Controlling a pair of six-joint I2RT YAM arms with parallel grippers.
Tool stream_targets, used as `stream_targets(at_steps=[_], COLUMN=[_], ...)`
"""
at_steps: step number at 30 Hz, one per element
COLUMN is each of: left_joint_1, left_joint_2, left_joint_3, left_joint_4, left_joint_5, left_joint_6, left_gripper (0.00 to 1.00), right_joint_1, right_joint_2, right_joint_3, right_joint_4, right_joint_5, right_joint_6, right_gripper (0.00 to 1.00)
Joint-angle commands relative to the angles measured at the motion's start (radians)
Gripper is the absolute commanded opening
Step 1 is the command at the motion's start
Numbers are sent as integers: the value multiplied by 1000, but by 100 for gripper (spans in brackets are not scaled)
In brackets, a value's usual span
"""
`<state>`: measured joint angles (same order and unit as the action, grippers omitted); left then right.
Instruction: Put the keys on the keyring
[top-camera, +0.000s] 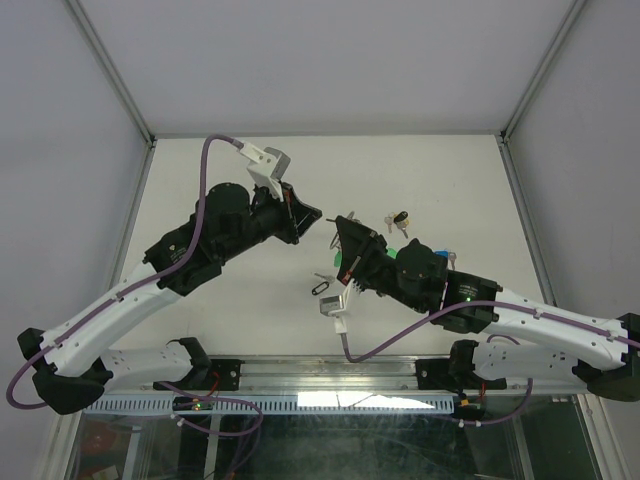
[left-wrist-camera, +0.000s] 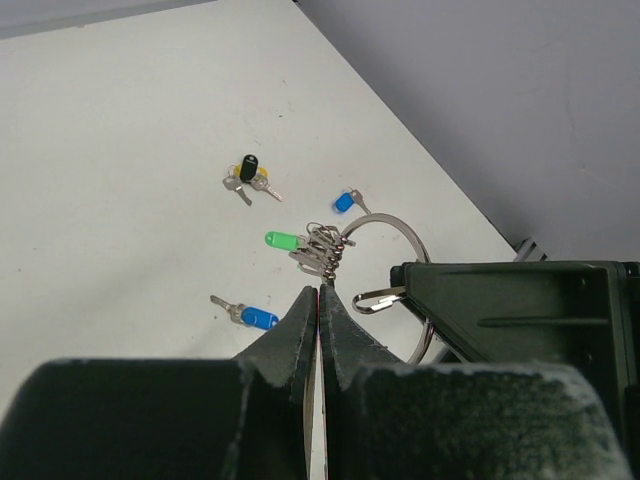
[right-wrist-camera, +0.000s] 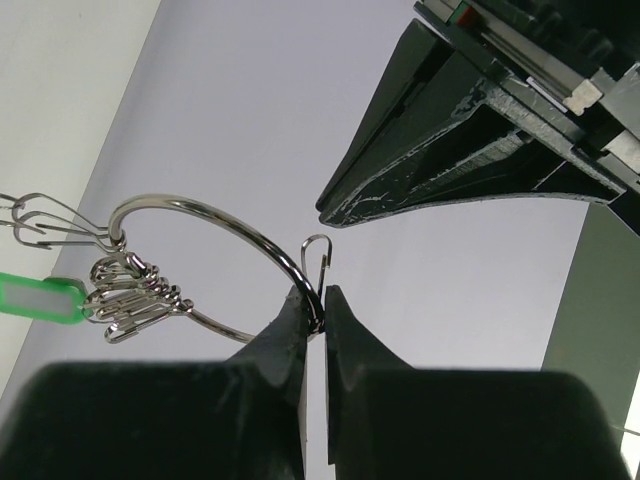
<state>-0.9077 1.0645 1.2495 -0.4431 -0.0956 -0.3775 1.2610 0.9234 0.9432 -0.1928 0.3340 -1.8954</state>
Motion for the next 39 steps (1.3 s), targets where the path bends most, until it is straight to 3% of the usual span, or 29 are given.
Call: stream_targets(at_steps=[1, 8, 11, 17, 28, 31, 34, 39], left_joint_1=[9, 13, 13, 14, 13, 0, -47, -108], left_joint_2=[-2, -44, -42, -22, 107, 155, 209, 313], left_joint_3=[38, -1, -36, -136, -274, -289, -275, -251], left_joint_4=[10, 19, 17, 55, 186, 208, 199, 167], left_joint_5=[-17, -42, -36, -7, 145, 171, 123, 34], left_joint_6=[-13, 49, 56, 61, 98, 157, 259, 384], left_gripper=[0, 0, 15, 39, 61, 73, 87, 92], right_joint_1=[8, 8, 8, 8, 8, 8, 8, 8], right_joint_2=[-17, -47, -64, -126, -242, -247, -260, -304], right_joint_3=[40, 6, -4, -13, -3, 32, 35, 63], right_joint_4=[66, 68, 24, -85, -211, -272, -282, -271], right_joint_5=[23, 46, 46, 110, 238, 259, 282, 328], right_joint_6=[-14, 74, 74, 234, 518, 640, 688, 754], right_gripper=[0, 0, 0, 0, 0, 0, 0, 0])
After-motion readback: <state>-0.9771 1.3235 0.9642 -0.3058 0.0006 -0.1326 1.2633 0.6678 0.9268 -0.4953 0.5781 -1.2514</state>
